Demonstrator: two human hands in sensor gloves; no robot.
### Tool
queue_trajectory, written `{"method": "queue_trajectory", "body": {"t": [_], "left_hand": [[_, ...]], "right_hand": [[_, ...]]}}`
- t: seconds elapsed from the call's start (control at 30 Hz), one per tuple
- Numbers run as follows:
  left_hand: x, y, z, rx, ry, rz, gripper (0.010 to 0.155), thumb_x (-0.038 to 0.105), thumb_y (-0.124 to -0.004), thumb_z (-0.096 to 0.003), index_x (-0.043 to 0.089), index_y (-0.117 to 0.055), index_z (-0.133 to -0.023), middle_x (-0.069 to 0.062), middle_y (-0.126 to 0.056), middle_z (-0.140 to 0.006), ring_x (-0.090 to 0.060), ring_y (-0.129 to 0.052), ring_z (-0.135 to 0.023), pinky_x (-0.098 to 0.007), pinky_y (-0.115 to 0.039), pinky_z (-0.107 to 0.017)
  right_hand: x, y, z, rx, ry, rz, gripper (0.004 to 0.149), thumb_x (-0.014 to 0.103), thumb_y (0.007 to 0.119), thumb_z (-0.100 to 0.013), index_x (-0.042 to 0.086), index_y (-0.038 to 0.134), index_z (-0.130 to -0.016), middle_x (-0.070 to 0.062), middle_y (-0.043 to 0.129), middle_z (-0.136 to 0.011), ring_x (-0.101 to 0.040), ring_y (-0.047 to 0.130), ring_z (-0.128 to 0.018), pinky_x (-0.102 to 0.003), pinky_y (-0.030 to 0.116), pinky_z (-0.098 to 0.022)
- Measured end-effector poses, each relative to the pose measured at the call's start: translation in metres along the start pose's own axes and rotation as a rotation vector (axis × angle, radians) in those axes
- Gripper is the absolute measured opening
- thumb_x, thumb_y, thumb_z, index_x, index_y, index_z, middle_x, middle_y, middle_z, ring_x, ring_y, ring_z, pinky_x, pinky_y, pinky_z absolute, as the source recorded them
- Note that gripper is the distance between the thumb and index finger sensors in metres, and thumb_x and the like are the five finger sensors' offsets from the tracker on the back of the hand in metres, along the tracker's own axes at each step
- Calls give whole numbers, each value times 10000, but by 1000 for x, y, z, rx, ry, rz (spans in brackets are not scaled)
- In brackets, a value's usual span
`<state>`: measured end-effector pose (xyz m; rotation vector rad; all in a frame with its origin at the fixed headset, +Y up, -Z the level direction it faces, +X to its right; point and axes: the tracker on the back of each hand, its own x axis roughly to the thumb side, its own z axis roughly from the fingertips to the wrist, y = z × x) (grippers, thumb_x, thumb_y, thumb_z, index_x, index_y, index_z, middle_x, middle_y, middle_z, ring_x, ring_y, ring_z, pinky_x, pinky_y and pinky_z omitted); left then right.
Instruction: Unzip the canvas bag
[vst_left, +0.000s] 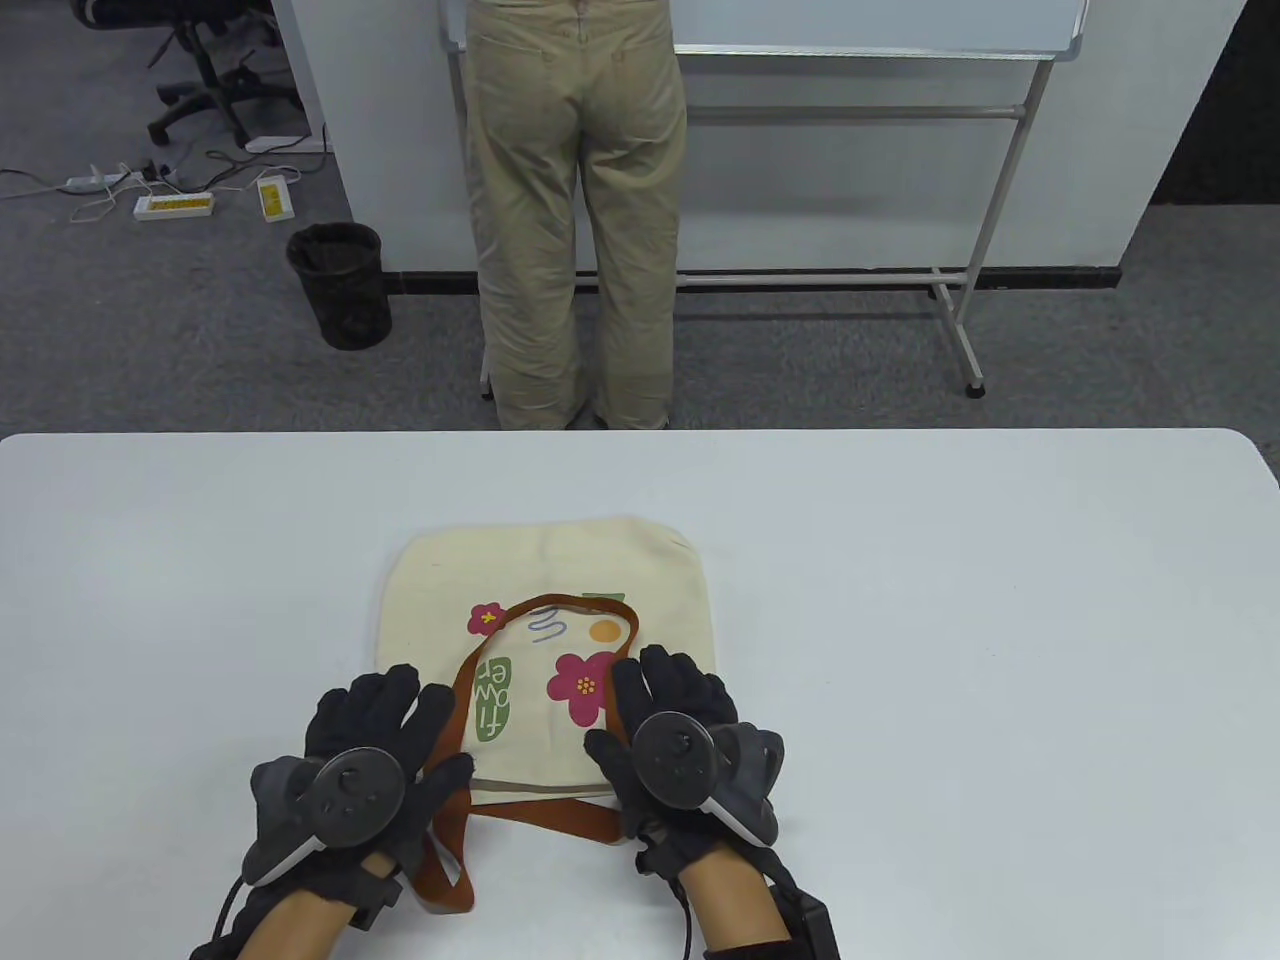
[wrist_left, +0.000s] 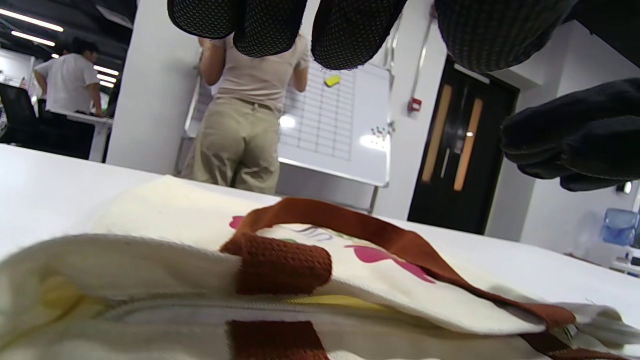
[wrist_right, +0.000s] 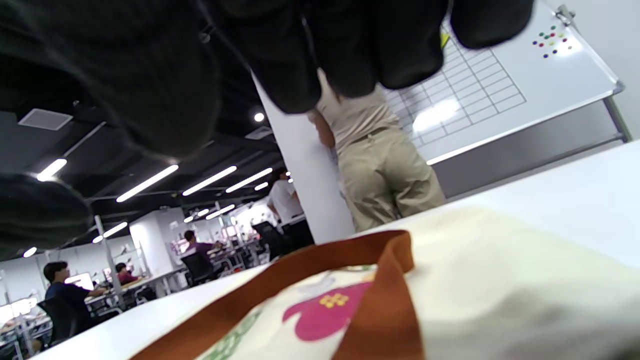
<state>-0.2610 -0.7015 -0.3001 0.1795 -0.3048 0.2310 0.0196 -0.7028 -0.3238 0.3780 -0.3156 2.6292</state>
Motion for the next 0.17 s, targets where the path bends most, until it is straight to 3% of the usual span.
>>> {"method": "queue_trajectory", "body": {"t": [0.17], "left_hand": [[6,-5,-2,-21,-8,1,710,602,-692,-460,202,-619,-1042,-211,-531,-1143,-485,-510,-1020,-696,-342,-719]], "right_hand": [[-6,3,-1,40,19,-2,736,467,875,-405,86,656,-995,-209,561,-1046,-478,596,-956,-663,457,-663]]}}
